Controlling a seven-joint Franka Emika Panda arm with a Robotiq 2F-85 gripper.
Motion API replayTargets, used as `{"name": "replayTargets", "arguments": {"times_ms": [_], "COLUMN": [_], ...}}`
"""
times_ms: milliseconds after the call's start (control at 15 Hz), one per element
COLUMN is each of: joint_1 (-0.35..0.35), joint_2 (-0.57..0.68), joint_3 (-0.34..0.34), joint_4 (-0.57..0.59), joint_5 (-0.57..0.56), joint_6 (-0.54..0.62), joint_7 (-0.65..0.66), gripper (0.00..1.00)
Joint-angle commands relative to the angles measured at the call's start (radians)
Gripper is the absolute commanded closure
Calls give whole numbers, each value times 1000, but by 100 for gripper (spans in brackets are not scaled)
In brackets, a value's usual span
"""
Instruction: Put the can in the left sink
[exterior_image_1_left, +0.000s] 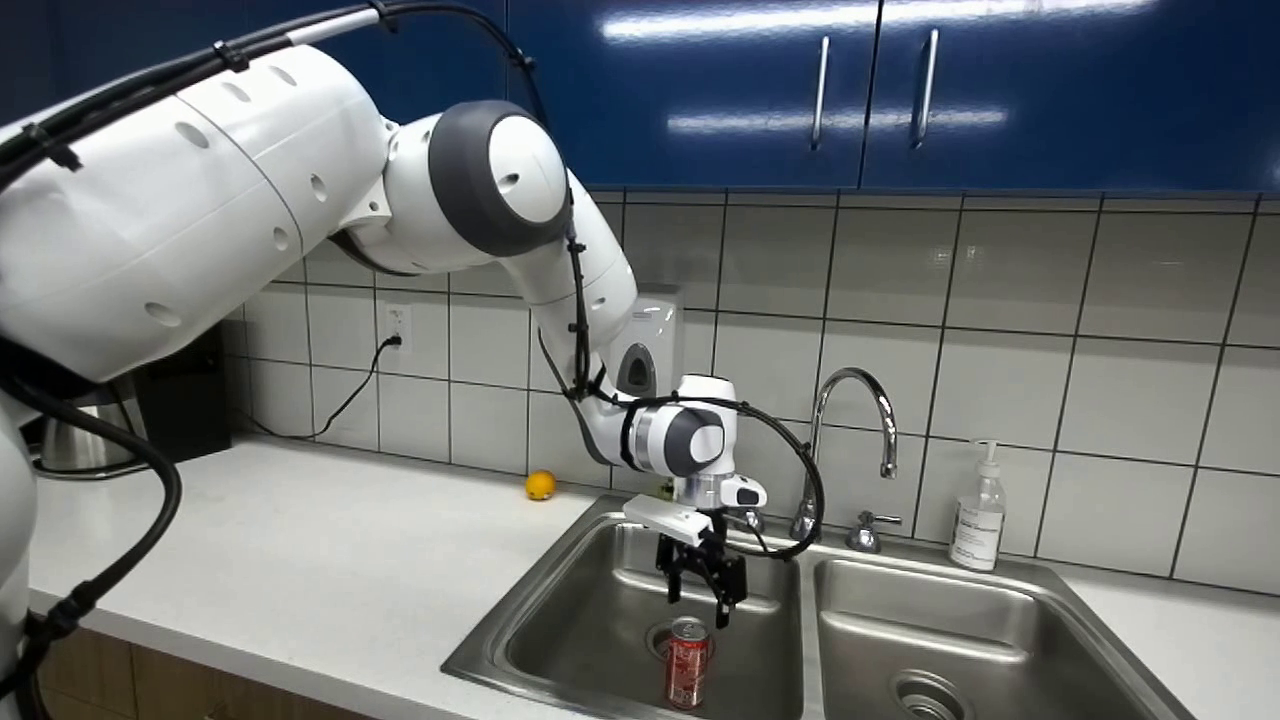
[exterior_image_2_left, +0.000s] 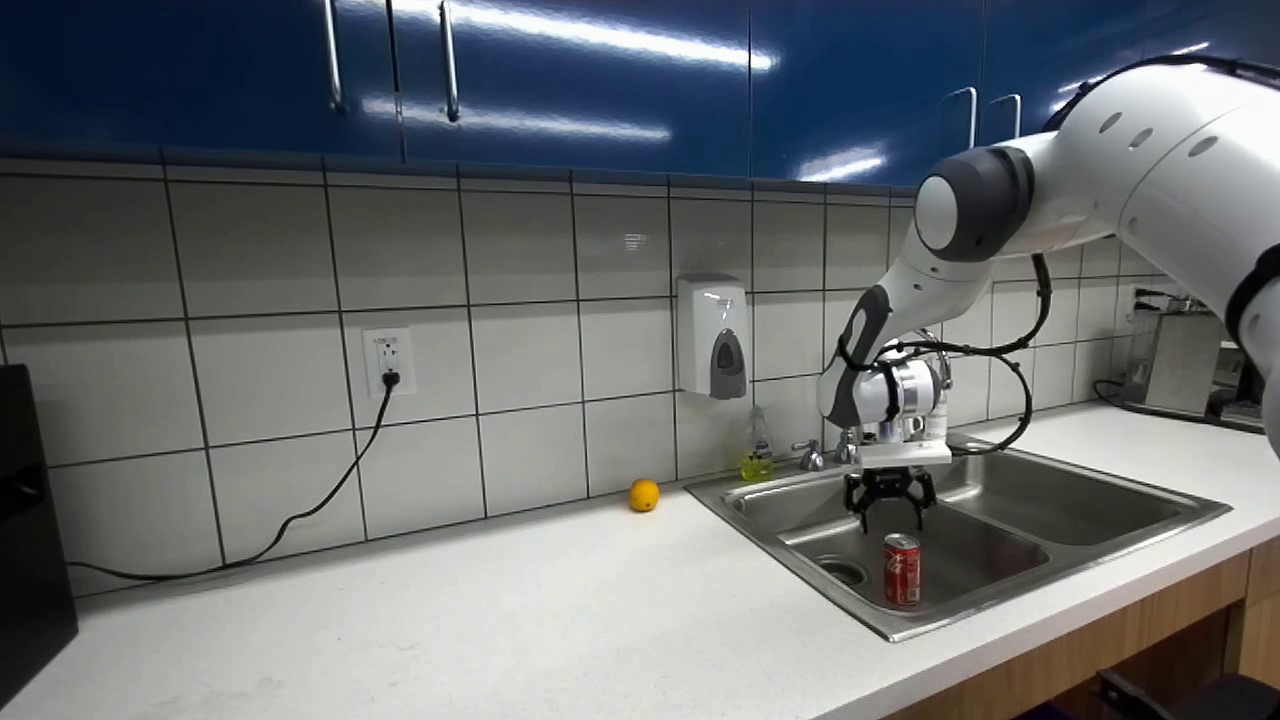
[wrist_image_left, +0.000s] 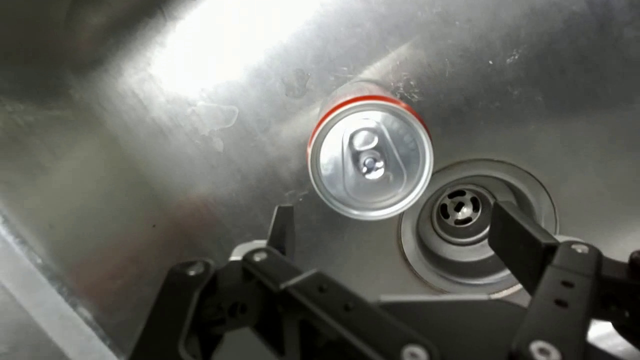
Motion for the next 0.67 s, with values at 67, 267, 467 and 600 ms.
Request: {"name": "replayTargets", "arguments": {"times_ms": [67,267,467,600], "joint_1": [-11,-20,-26,-25], "joint_2": [-96,-143,-185,-208], "joint_3": [15,35,53,54], "joint_4": [-29,-46,-67,-87], "joint_5": [-1,-28,-47,-63], "joint_6": [-49,-83,-140,-180], "joint_7": [-10,-114,-231,-279], "gripper": [0,0,0,0]}}
